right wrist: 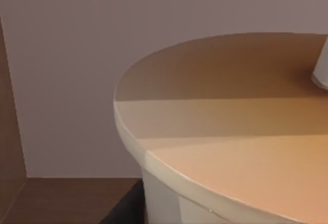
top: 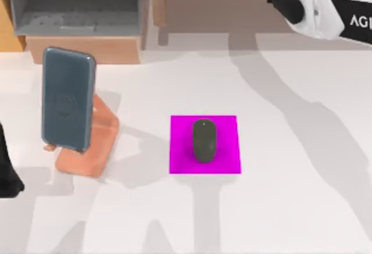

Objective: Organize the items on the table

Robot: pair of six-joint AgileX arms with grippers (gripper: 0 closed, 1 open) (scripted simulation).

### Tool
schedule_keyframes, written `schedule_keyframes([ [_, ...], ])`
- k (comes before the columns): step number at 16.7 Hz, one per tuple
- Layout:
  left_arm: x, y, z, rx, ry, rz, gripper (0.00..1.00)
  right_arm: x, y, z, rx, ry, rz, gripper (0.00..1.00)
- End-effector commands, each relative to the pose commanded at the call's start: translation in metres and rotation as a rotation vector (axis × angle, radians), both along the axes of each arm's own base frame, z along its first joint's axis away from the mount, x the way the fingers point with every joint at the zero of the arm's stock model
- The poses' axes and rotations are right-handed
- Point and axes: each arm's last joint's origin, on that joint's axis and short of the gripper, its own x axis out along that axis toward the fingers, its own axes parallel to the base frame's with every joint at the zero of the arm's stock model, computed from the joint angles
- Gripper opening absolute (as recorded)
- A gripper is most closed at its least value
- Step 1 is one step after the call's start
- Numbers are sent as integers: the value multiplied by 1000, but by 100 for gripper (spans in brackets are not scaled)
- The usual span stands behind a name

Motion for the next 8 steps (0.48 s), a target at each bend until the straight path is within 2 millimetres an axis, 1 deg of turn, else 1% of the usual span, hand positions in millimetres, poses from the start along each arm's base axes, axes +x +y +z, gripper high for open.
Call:
schedule_keyframes([
  [1,0,0,0,0,0,0,100,0,-3,1,3,-2,-4,0],
  [8,0,0,0,0,0,0,100,0,0,0,0,0,0,0],
])
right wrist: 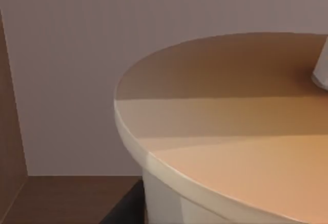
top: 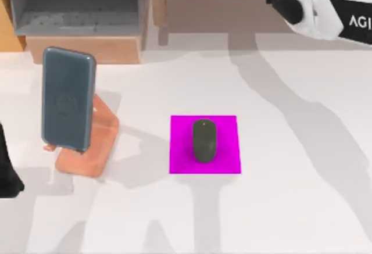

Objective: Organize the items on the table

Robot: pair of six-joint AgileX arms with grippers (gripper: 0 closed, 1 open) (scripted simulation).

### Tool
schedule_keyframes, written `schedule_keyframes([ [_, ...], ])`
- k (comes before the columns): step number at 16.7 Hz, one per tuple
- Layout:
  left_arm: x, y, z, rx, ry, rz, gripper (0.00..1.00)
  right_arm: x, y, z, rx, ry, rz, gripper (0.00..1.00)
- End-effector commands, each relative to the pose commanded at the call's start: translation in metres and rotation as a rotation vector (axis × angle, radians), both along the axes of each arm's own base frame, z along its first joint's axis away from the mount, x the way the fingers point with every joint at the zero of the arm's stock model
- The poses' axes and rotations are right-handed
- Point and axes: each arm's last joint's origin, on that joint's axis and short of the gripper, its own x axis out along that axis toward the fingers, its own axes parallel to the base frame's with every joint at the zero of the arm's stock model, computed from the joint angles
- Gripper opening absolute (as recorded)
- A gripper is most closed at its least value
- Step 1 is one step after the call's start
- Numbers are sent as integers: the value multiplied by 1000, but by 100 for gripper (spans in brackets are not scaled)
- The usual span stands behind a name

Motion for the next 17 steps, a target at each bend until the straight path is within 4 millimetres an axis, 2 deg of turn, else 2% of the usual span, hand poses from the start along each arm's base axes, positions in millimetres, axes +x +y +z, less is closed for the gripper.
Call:
schedule_keyframes([
  [3,0,0,0,0,0,0,100,0,0,0,0,0,0,0],
  [16,0,0,0,0,0,0,100,0,0,0,0,0,0,98],
  [17,0,0,0,0,0,0,100,0,0,0,0,0,0,100],
])
